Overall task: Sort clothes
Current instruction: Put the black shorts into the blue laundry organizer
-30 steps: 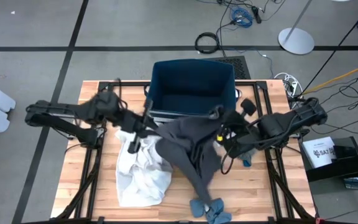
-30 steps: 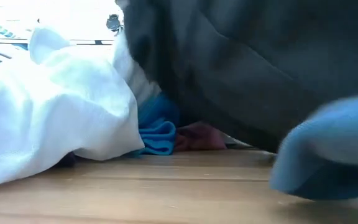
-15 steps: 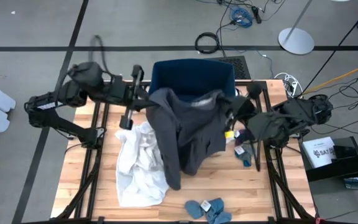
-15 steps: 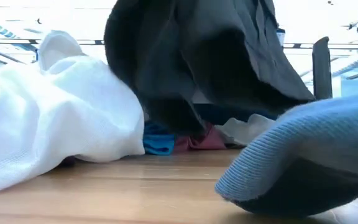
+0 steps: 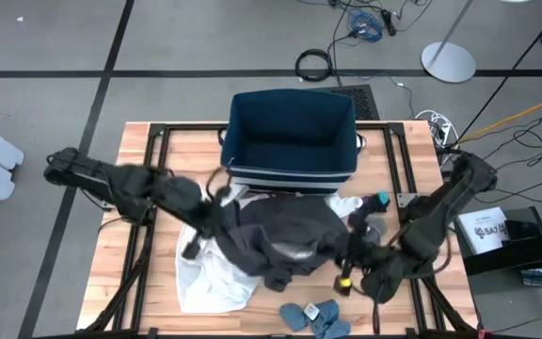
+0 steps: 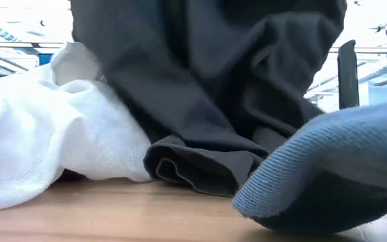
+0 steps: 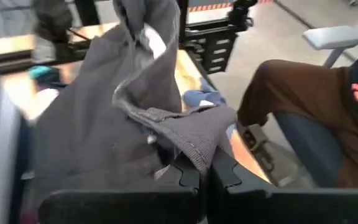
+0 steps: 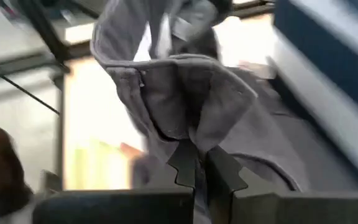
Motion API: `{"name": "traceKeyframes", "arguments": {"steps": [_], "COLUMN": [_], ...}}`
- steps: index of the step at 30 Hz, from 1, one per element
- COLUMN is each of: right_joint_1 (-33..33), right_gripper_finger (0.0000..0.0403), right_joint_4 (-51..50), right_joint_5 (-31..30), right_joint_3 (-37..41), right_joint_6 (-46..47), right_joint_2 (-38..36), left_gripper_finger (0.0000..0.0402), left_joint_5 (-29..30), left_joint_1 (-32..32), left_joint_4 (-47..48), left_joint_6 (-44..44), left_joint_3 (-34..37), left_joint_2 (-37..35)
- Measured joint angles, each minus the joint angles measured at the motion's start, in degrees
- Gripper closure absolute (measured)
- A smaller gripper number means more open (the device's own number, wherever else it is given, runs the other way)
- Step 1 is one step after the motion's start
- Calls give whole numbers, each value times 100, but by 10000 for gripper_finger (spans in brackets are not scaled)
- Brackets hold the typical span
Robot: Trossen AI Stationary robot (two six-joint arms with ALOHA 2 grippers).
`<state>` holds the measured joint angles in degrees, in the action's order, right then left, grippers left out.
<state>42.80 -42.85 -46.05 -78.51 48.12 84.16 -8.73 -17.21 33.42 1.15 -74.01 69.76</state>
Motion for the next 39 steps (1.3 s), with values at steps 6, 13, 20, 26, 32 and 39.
{"name": "traceKeyframes", "arguments": {"steps": [6,13,20,26,32,39], "right_joint_1": [-260,-781,-1282,-1602,-1853,-1967], "right_gripper_finger": [400,400,400,400,392,389], "right_joint_4": [3496,4142,4128,4146,4424,5171], "right_joint_5": [-33,36,898,1090,1766,2236], "right_joint_3": [1346,1546,1548,1548,1548,1550], "right_joint_6": [-955,-1377,-1644,-2499,-3329,-4248], "right_joint_2": [234,709,1225,1325,1325,1325], "left_gripper_finger": [401,401,401,402,402,402], "left_joint_5": [-17,46,879,1906,1947,1938], "left_joint_1": [-339,-486,-708,-804,-775,-754], "left_joint_4": [-2862,-4138,-4692,-4742,-5017,-5221], "left_joint_6": [509,847,738,708,599,710], "left_joint_3": [1893,2563,2561,2561,2559,2557], "left_joint_2": [291,738,888,863,863,996]}}
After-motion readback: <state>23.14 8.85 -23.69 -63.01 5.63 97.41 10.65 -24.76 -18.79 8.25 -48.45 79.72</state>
